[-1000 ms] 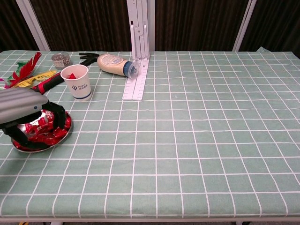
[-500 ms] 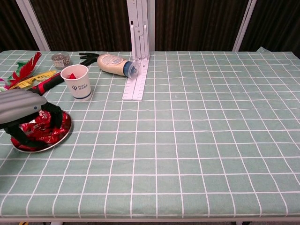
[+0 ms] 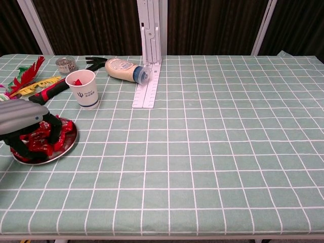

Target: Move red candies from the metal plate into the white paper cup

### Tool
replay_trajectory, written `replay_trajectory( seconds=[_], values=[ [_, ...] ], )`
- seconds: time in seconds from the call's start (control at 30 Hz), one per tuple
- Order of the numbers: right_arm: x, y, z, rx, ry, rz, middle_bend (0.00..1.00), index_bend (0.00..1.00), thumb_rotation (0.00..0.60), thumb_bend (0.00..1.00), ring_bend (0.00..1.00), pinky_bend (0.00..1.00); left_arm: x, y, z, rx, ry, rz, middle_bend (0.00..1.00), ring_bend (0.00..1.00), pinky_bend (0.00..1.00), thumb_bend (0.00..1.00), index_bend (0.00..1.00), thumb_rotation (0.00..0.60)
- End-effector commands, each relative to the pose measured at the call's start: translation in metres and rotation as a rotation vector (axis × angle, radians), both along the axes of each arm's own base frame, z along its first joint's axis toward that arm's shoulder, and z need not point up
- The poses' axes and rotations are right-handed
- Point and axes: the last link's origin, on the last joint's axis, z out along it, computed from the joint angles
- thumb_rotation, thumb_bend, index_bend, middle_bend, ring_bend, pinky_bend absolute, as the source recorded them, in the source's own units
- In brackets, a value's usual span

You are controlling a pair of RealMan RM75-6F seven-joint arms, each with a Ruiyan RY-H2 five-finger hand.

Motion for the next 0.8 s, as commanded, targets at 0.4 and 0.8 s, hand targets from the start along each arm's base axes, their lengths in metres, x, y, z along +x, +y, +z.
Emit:
replay_trajectory(
  seconds=[0.4, 0.8],
  values=[
    [-0.001, 0.001, 0.001, -0.004, -0.002, -0.001, 0.19, 0.08, 0.600, 0.09, 0.04, 0.31, -0.002, 0.003, 0.000, 0.016, -0.019, -0.004, 0.67, 0.93, 1.00, 0.35, 0.62, 0.600],
    [-0.001, 0.003, 0.003, -0.009, -0.004, 0.001, 0.19, 0.08, 0.600, 0.09, 0.04, 0.32, 0.006, 0.005, 0.014, 0.036, -0.096, -0.013, 0.73, 0.94, 1.00, 0.42, 0.67, 0.600]
  ],
)
